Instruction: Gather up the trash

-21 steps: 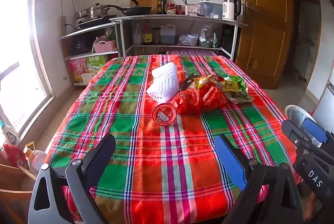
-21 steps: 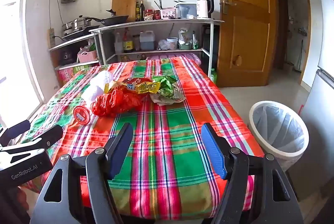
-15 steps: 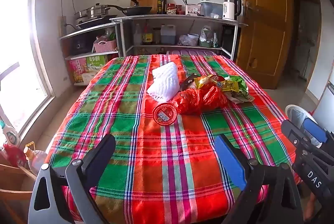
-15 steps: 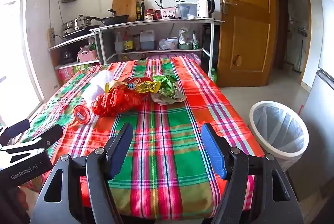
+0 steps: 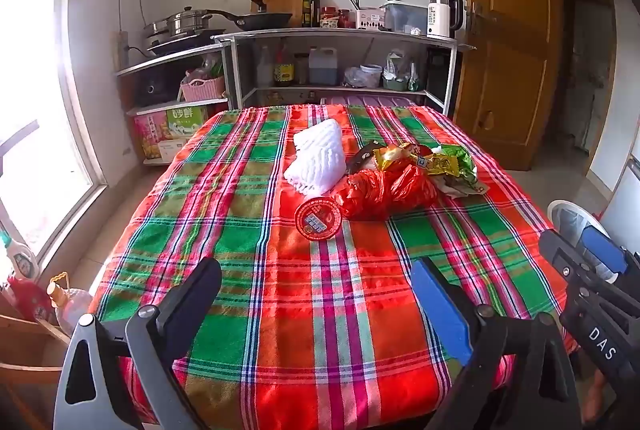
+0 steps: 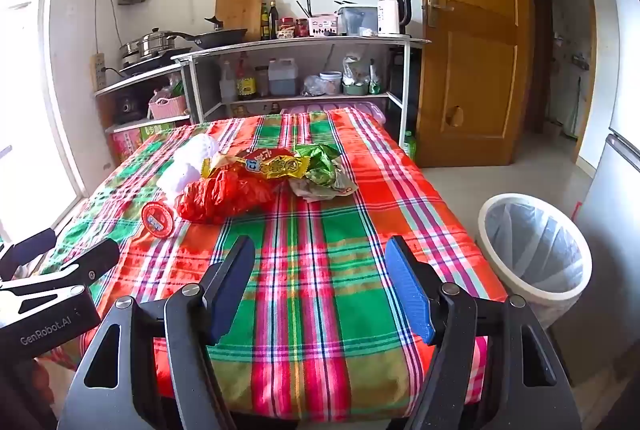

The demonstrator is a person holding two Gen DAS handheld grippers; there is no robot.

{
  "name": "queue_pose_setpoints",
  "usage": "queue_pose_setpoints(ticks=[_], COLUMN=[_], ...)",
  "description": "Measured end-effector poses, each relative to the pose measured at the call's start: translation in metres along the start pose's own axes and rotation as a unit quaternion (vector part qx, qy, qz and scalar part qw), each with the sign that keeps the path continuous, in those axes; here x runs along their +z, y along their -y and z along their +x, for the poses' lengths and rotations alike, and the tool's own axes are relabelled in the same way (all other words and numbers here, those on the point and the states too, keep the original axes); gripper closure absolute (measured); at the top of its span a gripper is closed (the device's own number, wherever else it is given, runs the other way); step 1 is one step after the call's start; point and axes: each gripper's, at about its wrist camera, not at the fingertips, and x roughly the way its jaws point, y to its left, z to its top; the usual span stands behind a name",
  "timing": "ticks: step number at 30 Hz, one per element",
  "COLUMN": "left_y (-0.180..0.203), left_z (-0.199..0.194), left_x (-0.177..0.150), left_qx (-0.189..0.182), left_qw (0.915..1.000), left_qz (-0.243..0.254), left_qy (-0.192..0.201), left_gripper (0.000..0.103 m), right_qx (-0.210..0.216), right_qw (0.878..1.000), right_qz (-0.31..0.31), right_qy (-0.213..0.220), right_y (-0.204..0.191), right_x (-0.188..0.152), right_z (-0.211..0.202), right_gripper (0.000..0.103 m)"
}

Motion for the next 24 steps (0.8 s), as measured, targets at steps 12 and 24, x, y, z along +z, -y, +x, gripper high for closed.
queue_pose_setpoints(ticks=[12,24], left_y=[0.0007,0.0003], left_z=[0.0012,0.0023], left_x=[-0.0008,-0.0013], left_qx=[0.001,0.002], left_qw=[1.0000,1.0000], left_qz=[-0.001,-0.001], left_qy=[-0.001,-0.001], left_gripper=[0.006,0.006], right_qx=[-0.001,0.000], right_qw=[1.000,1.000], right_qz=[0.000,-0.001], right_qy=[0.001,0.001], right_y=[-0.0015,-0.0021], right_x=[-0.0005,-0.0005], right_z=[0.0000,-0.0005], right_gripper=[0.035,0.035])
